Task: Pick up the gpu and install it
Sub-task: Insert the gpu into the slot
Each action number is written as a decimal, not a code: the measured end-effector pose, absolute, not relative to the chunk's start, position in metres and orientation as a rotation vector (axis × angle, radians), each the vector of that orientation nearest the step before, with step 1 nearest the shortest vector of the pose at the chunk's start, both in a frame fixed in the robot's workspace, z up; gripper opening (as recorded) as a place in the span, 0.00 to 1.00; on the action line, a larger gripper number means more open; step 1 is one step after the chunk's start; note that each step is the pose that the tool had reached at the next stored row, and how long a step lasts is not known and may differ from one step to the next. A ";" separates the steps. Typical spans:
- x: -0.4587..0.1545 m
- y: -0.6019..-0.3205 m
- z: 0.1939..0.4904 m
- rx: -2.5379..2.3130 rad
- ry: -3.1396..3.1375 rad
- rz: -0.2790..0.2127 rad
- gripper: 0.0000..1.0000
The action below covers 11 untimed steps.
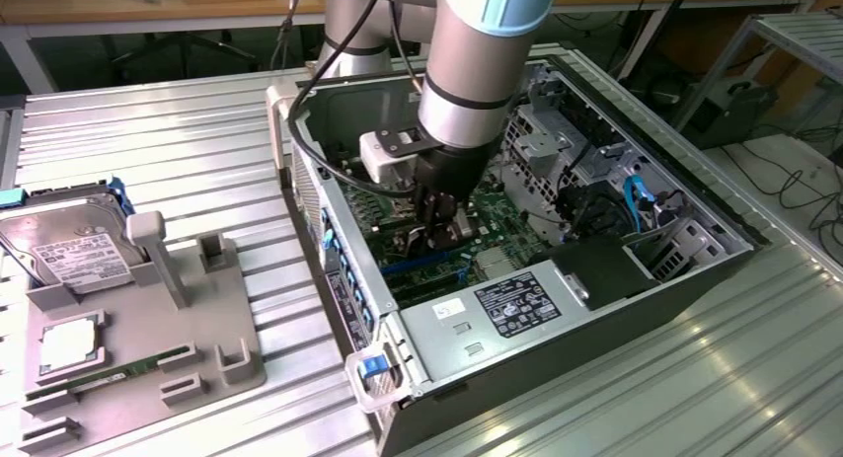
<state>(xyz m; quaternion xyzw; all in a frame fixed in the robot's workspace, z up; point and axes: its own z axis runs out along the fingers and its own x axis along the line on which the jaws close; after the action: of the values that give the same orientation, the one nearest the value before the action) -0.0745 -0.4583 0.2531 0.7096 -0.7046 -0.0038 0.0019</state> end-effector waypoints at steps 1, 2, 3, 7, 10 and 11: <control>-0.075 -0.458 0.252 2.227 -2.211 -0.012 0.27; -0.075 -0.458 0.251 2.227 -2.211 -0.012 0.27; -0.075 -0.458 0.250 2.226 -2.211 -0.012 0.27; -0.075 -0.458 0.245 2.225 -2.209 -0.012 0.27; -0.075 -0.458 0.244 2.226 -2.210 -0.014 0.27; -0.075 -0.458 0.244 2.226 -2.210 -0.014 0.27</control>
<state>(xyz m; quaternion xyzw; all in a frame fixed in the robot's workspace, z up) -0.0747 -0.4576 0.2438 0.7096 -0.7046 -0.0045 0.0024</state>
